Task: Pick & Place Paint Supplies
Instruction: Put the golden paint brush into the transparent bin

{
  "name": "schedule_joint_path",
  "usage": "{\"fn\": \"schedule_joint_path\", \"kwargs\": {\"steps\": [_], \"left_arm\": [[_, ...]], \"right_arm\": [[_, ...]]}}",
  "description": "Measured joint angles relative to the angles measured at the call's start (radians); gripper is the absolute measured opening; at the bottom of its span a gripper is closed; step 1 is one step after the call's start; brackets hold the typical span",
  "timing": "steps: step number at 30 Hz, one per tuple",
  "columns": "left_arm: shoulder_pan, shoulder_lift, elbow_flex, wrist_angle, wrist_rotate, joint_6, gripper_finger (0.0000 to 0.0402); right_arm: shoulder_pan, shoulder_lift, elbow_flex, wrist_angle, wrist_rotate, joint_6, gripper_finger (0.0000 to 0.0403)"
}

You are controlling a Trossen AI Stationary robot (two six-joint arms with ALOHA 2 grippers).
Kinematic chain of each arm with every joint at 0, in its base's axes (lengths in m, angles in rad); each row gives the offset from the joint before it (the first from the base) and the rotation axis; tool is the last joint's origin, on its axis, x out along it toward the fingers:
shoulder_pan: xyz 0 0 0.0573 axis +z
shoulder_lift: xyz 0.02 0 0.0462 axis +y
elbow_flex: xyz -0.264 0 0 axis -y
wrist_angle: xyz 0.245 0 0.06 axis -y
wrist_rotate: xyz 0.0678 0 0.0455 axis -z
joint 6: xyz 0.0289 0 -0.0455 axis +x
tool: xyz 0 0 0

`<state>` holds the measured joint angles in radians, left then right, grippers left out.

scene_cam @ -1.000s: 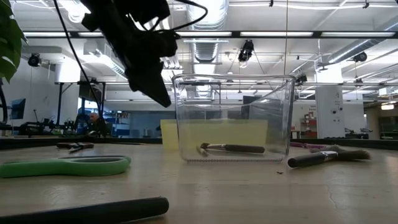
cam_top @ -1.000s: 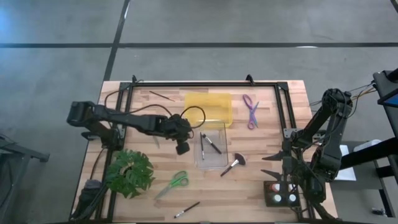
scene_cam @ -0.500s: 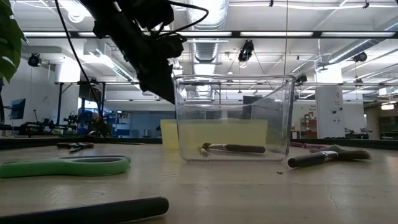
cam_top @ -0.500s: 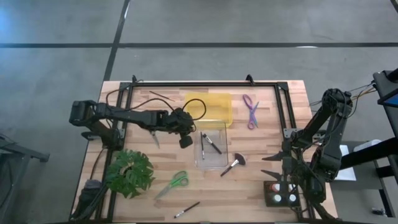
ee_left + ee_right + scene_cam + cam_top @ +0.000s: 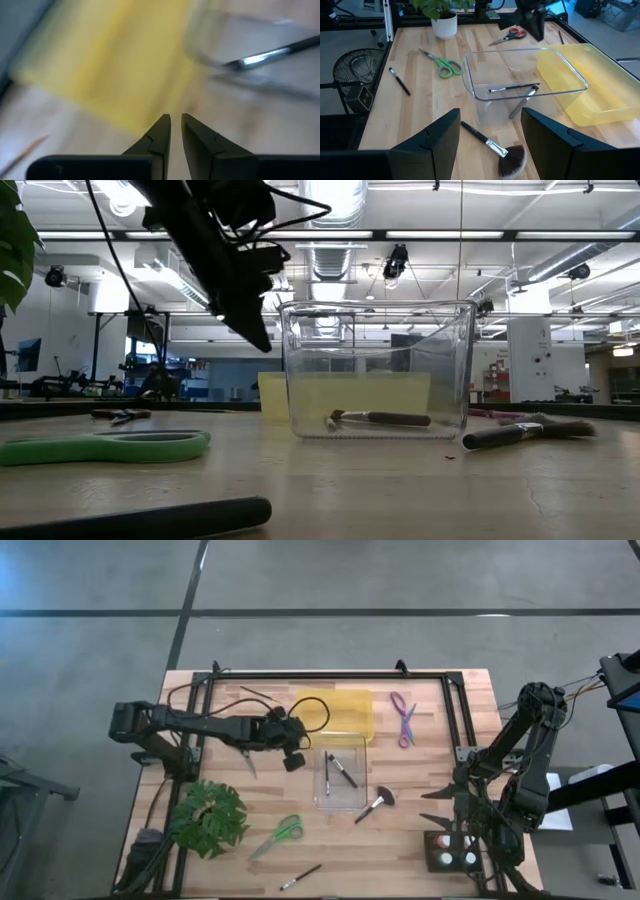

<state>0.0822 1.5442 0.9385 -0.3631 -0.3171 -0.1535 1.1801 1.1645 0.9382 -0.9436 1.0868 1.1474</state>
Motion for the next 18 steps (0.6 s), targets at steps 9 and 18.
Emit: {"fn": "schedule_joint_path", "kwargs": {"steps": [9, 18], "left_arm": [[0.108, -0.033, 0.113, -0.368, -0.125, 0.074, 0.0056], [0.289, -0.03, 0.165, -0.424, 0.0, 0.826, 0.0056]], "right_arm": [[0.0, 0.0, 0.0, 0.001, -0.008, -0.01, 0.0209], [0.0, 0.0, -0.001, 0.014, -0.016, -0.023, 0.0209]]}}
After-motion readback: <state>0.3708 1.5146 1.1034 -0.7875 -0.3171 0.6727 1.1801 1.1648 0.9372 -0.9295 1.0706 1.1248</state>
